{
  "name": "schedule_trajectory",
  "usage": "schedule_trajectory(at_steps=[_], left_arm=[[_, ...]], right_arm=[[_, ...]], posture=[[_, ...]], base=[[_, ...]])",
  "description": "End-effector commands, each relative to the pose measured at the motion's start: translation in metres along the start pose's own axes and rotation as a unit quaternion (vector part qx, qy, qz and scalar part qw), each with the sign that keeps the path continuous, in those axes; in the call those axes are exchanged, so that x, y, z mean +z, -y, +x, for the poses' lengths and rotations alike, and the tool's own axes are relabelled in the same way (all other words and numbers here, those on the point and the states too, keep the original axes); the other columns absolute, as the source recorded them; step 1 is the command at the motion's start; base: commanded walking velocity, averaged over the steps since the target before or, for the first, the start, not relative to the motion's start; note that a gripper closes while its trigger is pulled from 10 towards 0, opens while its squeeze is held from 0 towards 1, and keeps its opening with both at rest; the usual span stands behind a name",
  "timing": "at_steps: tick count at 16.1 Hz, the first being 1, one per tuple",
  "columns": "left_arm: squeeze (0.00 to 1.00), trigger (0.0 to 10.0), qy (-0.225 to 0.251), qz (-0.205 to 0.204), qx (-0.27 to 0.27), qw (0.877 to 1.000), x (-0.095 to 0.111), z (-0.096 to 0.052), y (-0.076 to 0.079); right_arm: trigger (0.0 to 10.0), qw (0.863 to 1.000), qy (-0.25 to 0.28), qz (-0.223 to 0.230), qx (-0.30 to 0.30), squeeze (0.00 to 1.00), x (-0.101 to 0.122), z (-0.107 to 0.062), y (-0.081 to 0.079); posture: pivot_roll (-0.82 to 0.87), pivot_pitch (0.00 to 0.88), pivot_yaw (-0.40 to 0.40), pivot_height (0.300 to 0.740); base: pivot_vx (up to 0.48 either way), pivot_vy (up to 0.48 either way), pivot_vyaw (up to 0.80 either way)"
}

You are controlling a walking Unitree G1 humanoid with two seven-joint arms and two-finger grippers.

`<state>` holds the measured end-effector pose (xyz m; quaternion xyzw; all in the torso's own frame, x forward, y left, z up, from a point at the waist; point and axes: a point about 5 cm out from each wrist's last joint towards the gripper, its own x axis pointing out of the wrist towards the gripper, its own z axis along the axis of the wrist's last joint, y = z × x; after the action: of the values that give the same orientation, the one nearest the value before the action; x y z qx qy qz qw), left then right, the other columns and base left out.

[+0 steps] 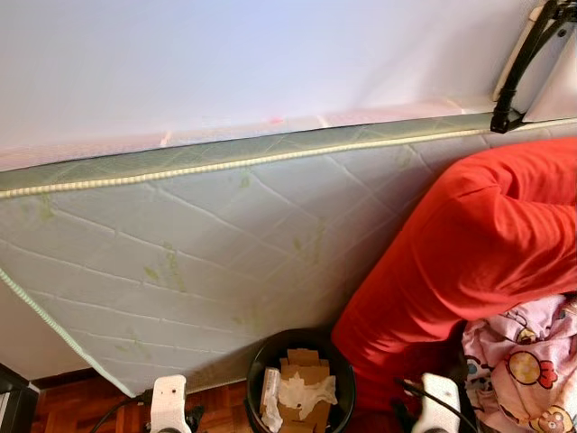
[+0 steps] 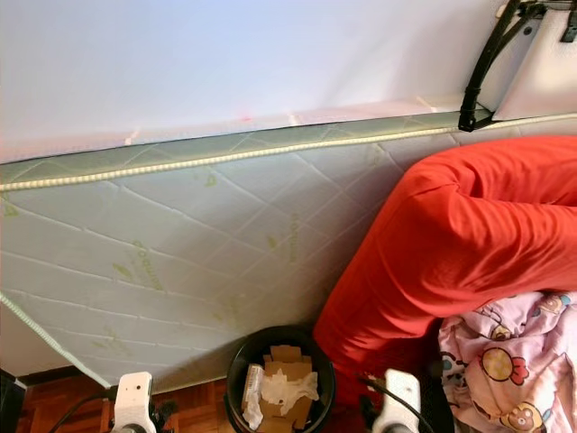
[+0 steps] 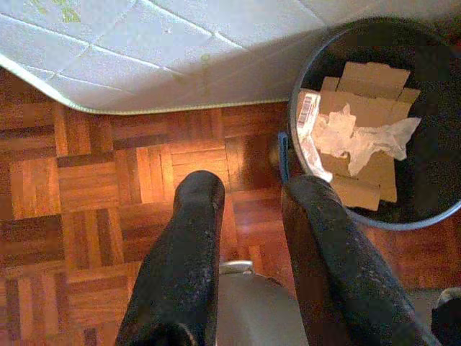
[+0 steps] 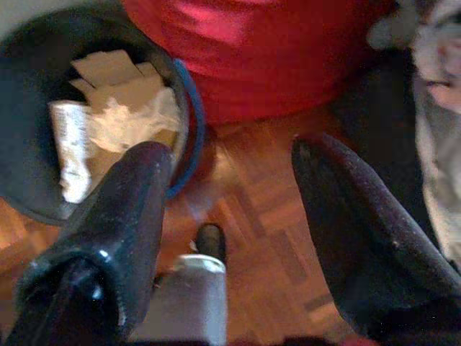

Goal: Clean up the room

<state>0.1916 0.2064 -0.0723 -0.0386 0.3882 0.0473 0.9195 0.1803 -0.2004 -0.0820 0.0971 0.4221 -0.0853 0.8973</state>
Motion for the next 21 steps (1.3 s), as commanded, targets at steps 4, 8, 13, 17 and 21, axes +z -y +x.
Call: schedule_trajectory(at_steps=[4,8,13,17,21], left_arm=[[0.00,10.0,-0.028,0.008,0.013,0.999,-0.019,-0.006,-0.009],[0.00,10.0,-0.038,0.014,0.012,0.999,-0.024,-0.008,-0.009],[0.00,10.0,-0.045,0.013,0.012,0.999,-0.029,-0.010,-0.010],[0.00,10.0,-0.045,0.014,0.013,0.999,-0.031,-0.010,-0.009],[0.00,10.0,-0.039,0.021,0.021,0.999,-0.028,-0.010,-0.009]], right_arm=[[10.0,0.999,-0.029,0.010,-0.011,0.00,-0.015,-0.004,0.005],[10.0,0.999,-0.034,0.001,0.000,0.00,-0.015,-0.003,0.002],[10.0,0.999,-0.045,-0.005,-0.008,0.00,-0.020,-0.008,0.022],[10.0,0.999,-0.050,-0.008,-0.010,0.00,-0.023,-0.010,0.028],[10.0,0.999,-0.051,-0.011,-0.009,0.00,-0.023,-0.010,0.028]], posture=[[0.09,0.010,-0.042,0.740],[0.10,0.009,-0.042,0.740],[0.10,0.006,-0.045,0.740],[0.10,0.019,-0.052,0.740],[0.10,0.031,-0.058,0.740]], base=[[0.000,0.000,-0.38],[0.000,0.000,-0.76],[0.000,0.000,-0.76],[0.000,0.000,-0.76],[0.000,-0.240,-0.76]])
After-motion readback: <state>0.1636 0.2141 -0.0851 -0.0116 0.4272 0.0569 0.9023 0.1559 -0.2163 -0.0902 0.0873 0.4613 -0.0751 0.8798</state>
